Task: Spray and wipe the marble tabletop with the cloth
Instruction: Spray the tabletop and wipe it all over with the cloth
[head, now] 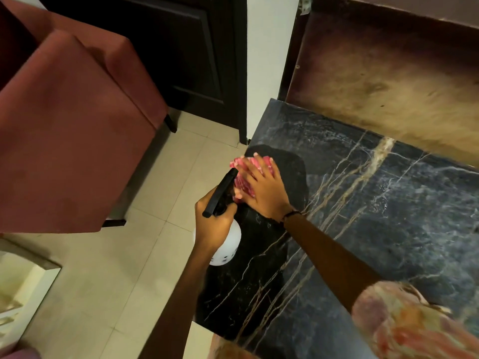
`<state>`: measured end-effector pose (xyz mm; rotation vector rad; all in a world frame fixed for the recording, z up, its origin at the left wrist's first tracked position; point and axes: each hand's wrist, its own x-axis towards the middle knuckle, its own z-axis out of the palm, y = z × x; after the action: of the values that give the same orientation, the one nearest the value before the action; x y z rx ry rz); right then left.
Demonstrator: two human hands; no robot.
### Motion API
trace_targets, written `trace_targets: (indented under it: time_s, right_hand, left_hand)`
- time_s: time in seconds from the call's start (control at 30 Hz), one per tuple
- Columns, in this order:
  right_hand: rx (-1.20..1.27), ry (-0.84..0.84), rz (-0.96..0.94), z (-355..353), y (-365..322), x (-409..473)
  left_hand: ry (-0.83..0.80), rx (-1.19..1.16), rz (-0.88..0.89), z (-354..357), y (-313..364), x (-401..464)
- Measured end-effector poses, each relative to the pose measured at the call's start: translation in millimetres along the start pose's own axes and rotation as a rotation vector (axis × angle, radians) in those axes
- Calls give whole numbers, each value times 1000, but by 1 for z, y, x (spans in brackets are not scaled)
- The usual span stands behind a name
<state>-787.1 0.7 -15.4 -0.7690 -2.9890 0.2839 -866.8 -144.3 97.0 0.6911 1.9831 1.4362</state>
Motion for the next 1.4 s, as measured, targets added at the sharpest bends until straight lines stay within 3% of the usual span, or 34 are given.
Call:
trace_targets:
  time_s: [0.13, 0.3, 0.47, 0.6, 0.73, 0.9, 1.03, 1.1, 1.23, 1.33, 1.4]
  right_hand:
    - [-24, -6, -165, 1, 42, -36]
    - [-36, 2, 139, -16, 93, -9]
    - [-25, 11, 296, -18, 74, 67]
    - [1, 14, 104, -5, 37, 61]
    - [-11, 71, -90, -2, 69, 19]
    - [-46, 58, 153, -16, 133, 29]
    - [-40, 35, 314, -22, 126, 80]
    - [-29, 24, 286, -18, 107, 97]
    - [-28, 22, 53, -10, 79, 79]
    - [-30, 85, -18, -9, 104, 46]
    - [-24, 98, 59, -14, 138, 31]
  left_hand:
    - [-34, 39, 14, 6, 7, 12]
    - [-22, 4, -2, 11, 12, 23]
    - [-10, -11, 0, 19, 15, 35]
    - [15, 19, -52, 26, 10, 41]
    - [0, 24, -65, 37, 11, 50]
    - [-33, -46, -37, 48, 18, 59]
    - [-34, -45, -9, 51, 20, 64]
    - [-35, -36, 8, 52, 21, 66]
    - [-16, 11, -15, 56, 18, 69]
    - [-26, 42, -17, 61, 19, 70]
    - [-48, 18, -14, 64, 23, 70]
